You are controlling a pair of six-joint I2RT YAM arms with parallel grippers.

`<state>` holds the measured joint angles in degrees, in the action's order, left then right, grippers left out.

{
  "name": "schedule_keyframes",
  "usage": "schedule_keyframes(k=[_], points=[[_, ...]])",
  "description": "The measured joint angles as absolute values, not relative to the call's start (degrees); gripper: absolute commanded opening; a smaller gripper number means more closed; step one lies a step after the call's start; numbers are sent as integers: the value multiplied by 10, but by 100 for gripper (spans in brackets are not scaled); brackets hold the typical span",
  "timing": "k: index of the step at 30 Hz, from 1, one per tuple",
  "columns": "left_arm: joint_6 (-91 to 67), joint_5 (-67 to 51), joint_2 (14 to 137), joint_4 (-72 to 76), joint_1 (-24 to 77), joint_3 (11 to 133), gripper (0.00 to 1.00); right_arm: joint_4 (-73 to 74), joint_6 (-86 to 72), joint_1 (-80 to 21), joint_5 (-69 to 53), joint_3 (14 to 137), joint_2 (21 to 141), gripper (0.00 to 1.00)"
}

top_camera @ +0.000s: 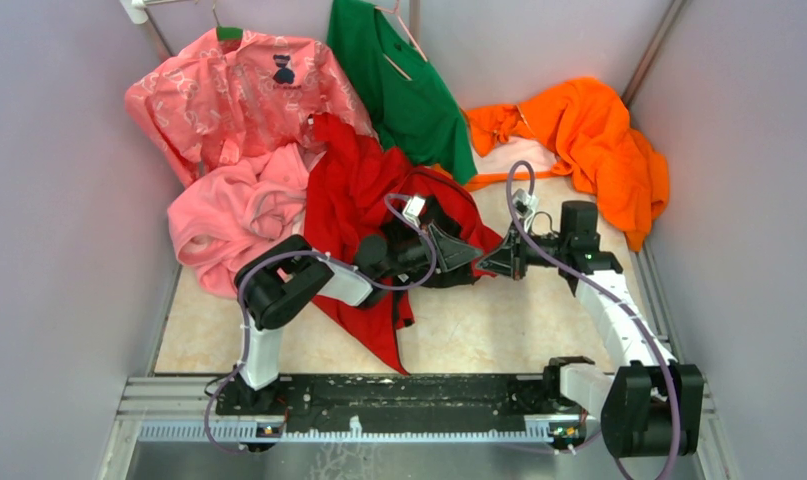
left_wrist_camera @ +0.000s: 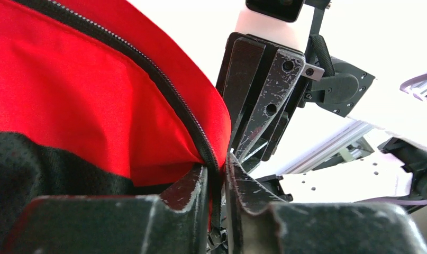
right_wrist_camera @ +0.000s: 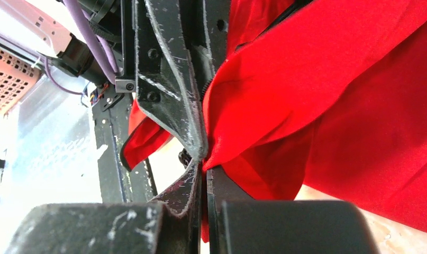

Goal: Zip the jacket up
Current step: Adjust the zipper on the jacket, then place the jacket at the center of the board.

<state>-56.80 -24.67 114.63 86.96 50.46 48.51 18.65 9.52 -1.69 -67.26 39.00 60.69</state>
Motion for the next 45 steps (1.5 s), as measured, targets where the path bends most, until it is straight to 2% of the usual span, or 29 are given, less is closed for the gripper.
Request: schedule_keyframes(k=[4, 7, 17, 24, 27, 32, 39, 42, 45], points=[[-567, -246, 1141, 870, 498, 469, 45, 201, 109, -17, -670, 390, 607, 0], [-567, -245, 1127, 870, 481, 435, 51, 215, 124, -17, -663, 391, 605, 0], [-496, -246, 1017, 860, 452, 362, 57, 276, 205, -17, -591, 403, 581, 0], [-381, -251, 875, 735, 451, 345, 60, 306, 250, -16, -535, 406, 535, 0], [-340, -249, 810, 666, 445, 330, 68, 312, 261, -11, -524, 406, 510, 0], [-317, -239, 725, 591, 415, 294, 98, 322, 279, -6, -485, 406, 502, 0], [-359, -252, 690, 552, 361, 264, 98, 329, 286, 51, -428, 406, 472, 0], [-383, -275, 696, 547, 350, 265, 94, 330, 287, 77, -406, 406, 462, 0], [-407, -299, 718, 545, 350, 276, 85, 333, 290, 102, -386, 406, 456, 0]])
